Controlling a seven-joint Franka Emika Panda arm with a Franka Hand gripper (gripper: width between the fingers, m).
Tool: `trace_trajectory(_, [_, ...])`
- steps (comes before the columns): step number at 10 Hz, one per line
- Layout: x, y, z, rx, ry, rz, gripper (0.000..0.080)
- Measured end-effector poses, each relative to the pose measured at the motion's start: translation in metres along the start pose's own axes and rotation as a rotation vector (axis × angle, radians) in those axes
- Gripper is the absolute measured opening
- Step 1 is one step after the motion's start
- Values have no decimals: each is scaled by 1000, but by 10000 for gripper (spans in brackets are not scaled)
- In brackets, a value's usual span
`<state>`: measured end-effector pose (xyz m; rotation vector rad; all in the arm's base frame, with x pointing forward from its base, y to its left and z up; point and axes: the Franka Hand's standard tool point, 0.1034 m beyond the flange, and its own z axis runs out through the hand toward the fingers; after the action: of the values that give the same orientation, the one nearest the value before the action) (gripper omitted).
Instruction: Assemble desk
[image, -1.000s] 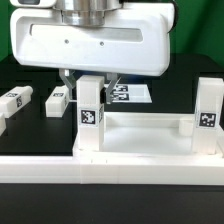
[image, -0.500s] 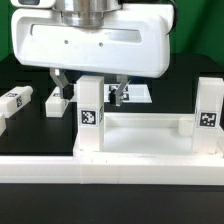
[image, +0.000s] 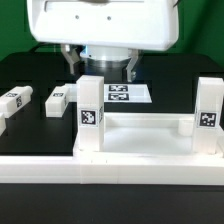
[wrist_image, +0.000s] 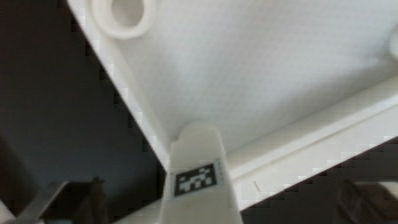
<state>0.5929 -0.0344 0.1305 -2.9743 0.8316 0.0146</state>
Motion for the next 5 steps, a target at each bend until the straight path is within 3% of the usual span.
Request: trace_trajectory(5, [-1, -4, 0, 1, 1, -12, 649])
